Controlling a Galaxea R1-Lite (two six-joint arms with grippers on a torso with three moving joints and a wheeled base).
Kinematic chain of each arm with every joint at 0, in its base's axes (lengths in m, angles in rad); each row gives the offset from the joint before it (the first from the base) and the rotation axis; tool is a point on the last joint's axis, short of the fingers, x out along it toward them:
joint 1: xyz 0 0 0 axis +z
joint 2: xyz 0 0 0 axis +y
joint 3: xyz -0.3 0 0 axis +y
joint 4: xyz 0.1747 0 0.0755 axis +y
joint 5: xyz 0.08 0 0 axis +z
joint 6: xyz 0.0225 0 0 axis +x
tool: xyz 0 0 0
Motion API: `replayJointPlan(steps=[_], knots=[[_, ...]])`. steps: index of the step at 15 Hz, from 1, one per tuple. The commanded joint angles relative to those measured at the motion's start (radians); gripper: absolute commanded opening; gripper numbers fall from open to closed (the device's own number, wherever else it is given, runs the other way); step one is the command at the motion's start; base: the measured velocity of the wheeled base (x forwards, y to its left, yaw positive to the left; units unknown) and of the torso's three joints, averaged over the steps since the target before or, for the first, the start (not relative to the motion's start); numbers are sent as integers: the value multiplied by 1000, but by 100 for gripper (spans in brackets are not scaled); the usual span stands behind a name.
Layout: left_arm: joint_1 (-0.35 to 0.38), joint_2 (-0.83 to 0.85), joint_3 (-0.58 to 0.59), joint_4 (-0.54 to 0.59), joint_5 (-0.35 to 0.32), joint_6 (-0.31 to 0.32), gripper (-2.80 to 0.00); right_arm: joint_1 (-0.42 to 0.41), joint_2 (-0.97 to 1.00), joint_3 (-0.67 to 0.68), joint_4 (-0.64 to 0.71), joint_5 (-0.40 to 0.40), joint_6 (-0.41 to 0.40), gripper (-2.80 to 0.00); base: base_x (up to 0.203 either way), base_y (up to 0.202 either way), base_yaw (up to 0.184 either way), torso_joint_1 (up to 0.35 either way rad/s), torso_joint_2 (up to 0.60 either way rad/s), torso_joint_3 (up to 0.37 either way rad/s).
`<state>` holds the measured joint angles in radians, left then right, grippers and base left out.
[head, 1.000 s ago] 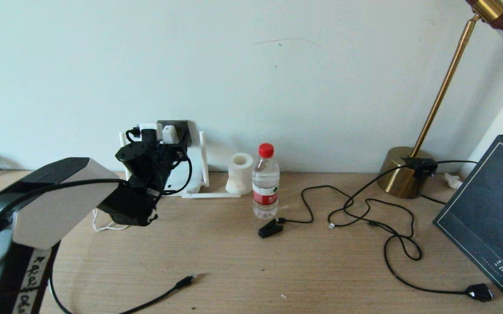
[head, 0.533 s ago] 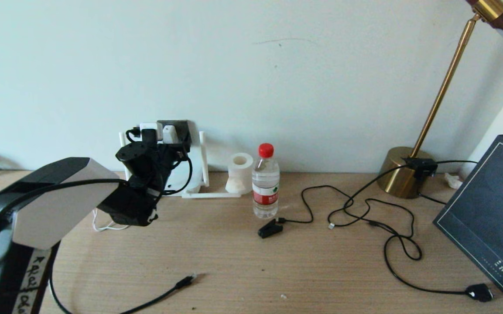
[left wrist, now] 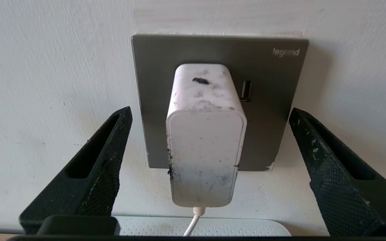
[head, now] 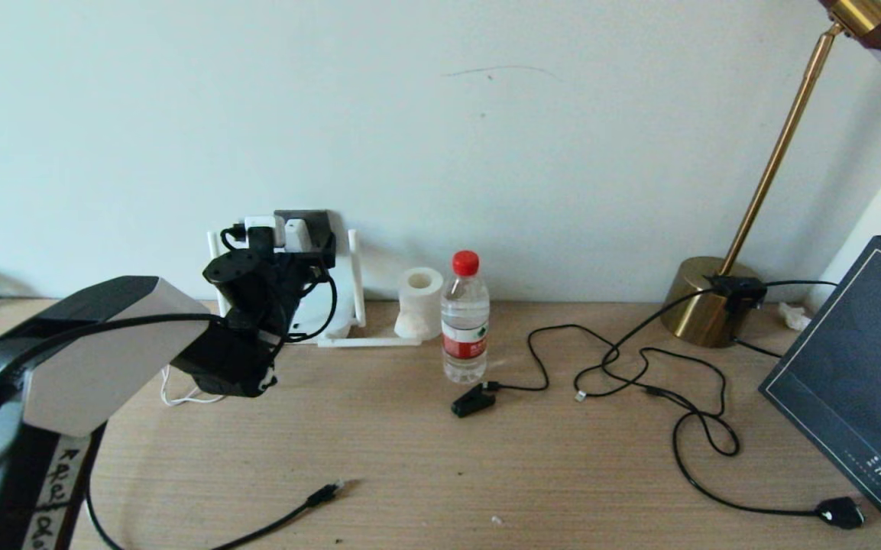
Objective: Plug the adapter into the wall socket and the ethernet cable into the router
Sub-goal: Plug plug into socket
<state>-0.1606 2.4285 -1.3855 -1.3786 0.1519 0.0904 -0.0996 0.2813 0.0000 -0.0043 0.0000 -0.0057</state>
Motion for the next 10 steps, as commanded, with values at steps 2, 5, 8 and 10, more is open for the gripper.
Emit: replayJointPlan(steps=[2, 5, 8, 10], knots=[[1, -7, 35, -32, 1, 2, 0, 0, 1, 0, 0, 0, 0, -280, 0, 0, 0, 0, 0, 0], [-1, -75, 152, -42, 2, 2, 0, 0, 1, 0, 0, 0, 0, -280, 0, 0, 0, 0, 0, 0], [-10, -247, 332, -42, -29, 1, 0, 0, 1, 0, 0, 0, 0, -280, 0, 0, 0, 0, 0, 0], [-28, -347, 438, -42, -57, 0, 0, 0, 1, 0, 0, 0, 0, -280, 0, 0, 0, 0, 0, 0]])
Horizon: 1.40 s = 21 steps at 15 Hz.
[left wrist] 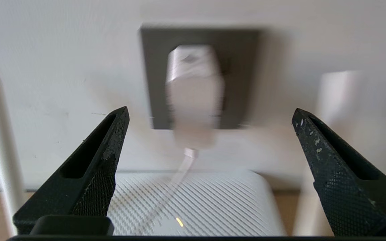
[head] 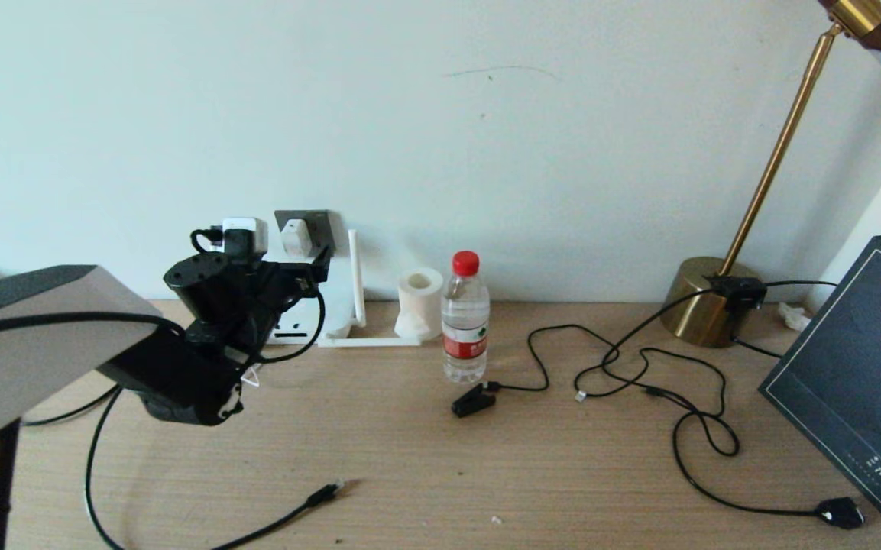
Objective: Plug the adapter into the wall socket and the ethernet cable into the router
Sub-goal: Plug plug into socket, then pick up cable
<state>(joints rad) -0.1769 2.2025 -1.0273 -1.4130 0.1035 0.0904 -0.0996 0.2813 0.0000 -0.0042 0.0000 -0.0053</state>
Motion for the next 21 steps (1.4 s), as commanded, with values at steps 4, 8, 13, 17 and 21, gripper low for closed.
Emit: replayJointPlan(steps=[4, 8, 13, 17, 21], knots=[[-56, -332, 223, -6, -14, 1, -280, 0, 1, 0, 0, 0, -1, -280, 0, 0, 0, 0, 0, 0], [-163, -587, 334, 33, 13, 4, -280, 0, 1, 0, 0, 0, -1, -280, 0, 0, 0, 0, 0, 0], [-220, -824, 568, 90, 18, -5, -280, 0, 1, 0, 0, 0, -1, -280, 0, 0, 0, 0, 0, 0], [-222, -956, 632, 97, 17, -34, -280, 0, 1, 0, 0, 0, -1, -280, 0, 0, 0, 0, 0, 0], [-222, -1017, 694, 128, 22, -35, -280, 0, 1, 0, 0, 0, -1, -280, 0, 0, 0, 0, 0, 0]])
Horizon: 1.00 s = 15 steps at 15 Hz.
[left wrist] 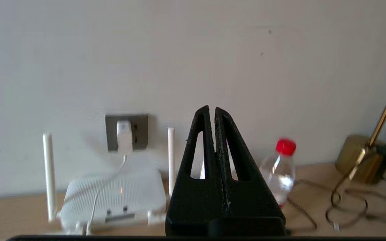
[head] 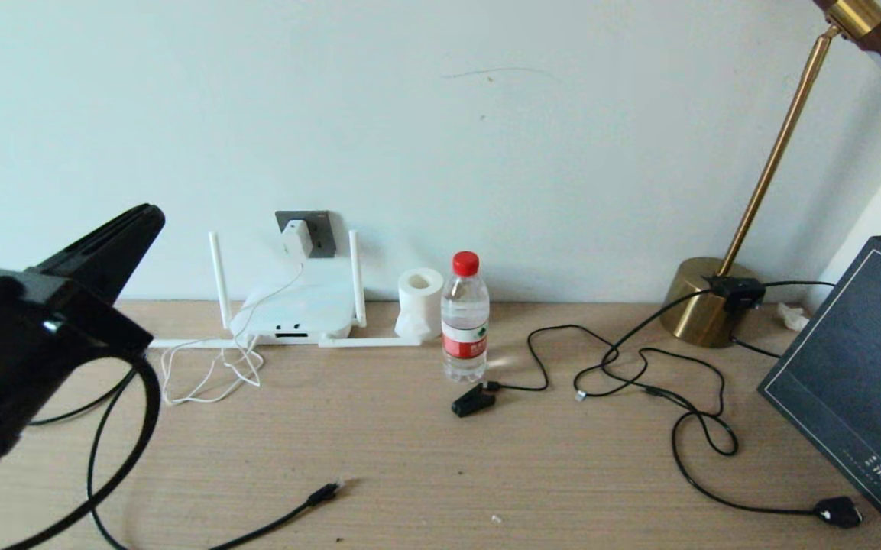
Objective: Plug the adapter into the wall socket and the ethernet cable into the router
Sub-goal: Pick up cable
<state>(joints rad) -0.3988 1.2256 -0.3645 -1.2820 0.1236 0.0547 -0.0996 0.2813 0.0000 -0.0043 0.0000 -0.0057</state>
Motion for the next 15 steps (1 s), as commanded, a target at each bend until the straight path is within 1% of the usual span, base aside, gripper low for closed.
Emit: replayJointPlan(steps=[1, 3, 7, 10, 12, 13, 14, 15], knots=[[0, -53, 65, 0, 0, 0, -280, 0, 1, 0, 0, 0, 0, -280, 0, 0, 0, 0, 0, 0], [1, -64, 81, 3, -1, -16, -280, 0, 1, 0, 0, 0, 0, -280, 0, 0, 0, 0, 0, 0], [1, -43, 116, 9, -12, -16, -280, 0, 1, 0, 0, 0, 0, -280, 0, 0, 0, 0, 0, 0], [1, -57, 106, 9, -9, -16, -280, 0, 1, 0, 0, 0, 0, -280, 0, 0, 0, 0, 0, 0], [3, -58, 74, 13, -9, -14, -280, 0, 1, 0, 0, 0, 0, -280, 0, 0, 0, 0, 0, 0], [3, -57, 61, 34, -10, -11, -280, 0, 1, 0, 0, 0, 0, -280, 0, 0, 0, 0, 0, 0], [2, -57, 58, 82, -18, -6, -280, 0, 1, 0, 0, 0, 0, -280, 0, 0, 0, 0, 0, 0], [2, -57, 57, 137, -51, -5, -280, 0, 1, 0, 0, 0, 0, -280, 0, 0, 0, 0, 0, 0]])
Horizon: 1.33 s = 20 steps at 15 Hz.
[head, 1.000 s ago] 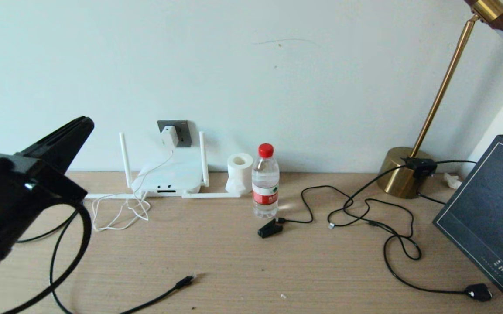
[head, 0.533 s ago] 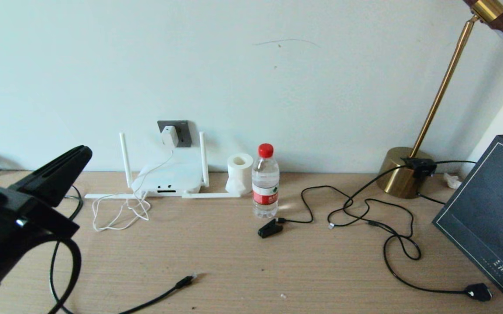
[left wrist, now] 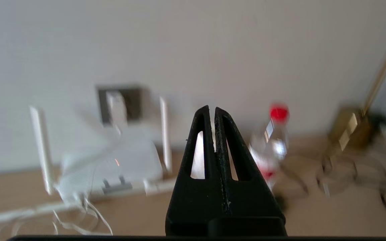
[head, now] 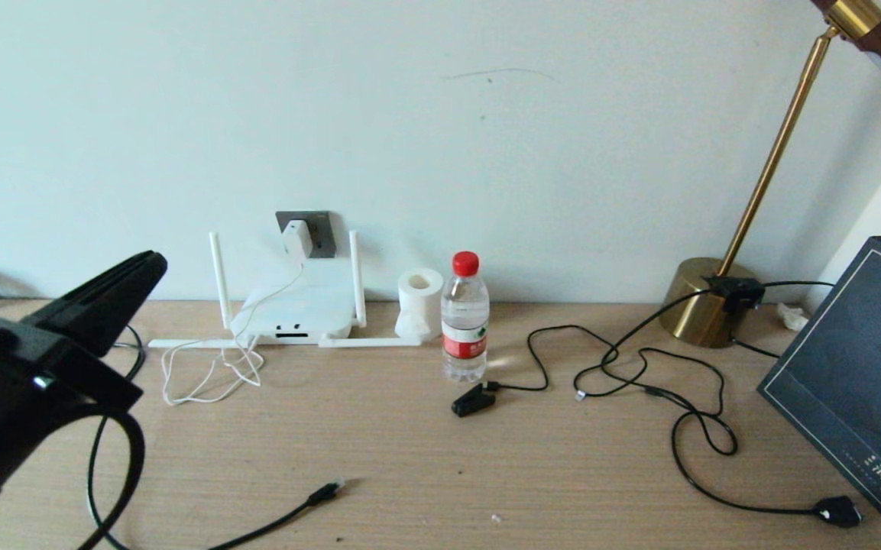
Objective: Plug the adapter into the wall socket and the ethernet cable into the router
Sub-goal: Pick up cable
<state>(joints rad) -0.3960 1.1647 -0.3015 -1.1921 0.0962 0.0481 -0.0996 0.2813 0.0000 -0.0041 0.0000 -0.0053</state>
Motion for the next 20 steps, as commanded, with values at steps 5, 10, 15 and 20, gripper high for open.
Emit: replayJointPlan(steps=[5, 10, 15, 20], knots=[[-4, -3, 10, 329, -202, 60, -280, 0, 1, 0, 0, 0, -1, -280, 0, 0, 0, 0, 0, 0], [-4, -24, -30, 830, -323, 519, -280, 0, 1, 0, 0, 0, -1, -280, 0, 0, 0, 0, 0, 0], [-4, -51, -76, 1176, -328, 915, -280, 0, 1, 0, 0, 0, -1, -280, 0, 0, 0, 0, 0, 0], [-4, -30, -64, 1186, -267, 932, -280, 0, 1, 0, 0, 0, -1, -280, 0, 0, 0, 0, 0, 0]])
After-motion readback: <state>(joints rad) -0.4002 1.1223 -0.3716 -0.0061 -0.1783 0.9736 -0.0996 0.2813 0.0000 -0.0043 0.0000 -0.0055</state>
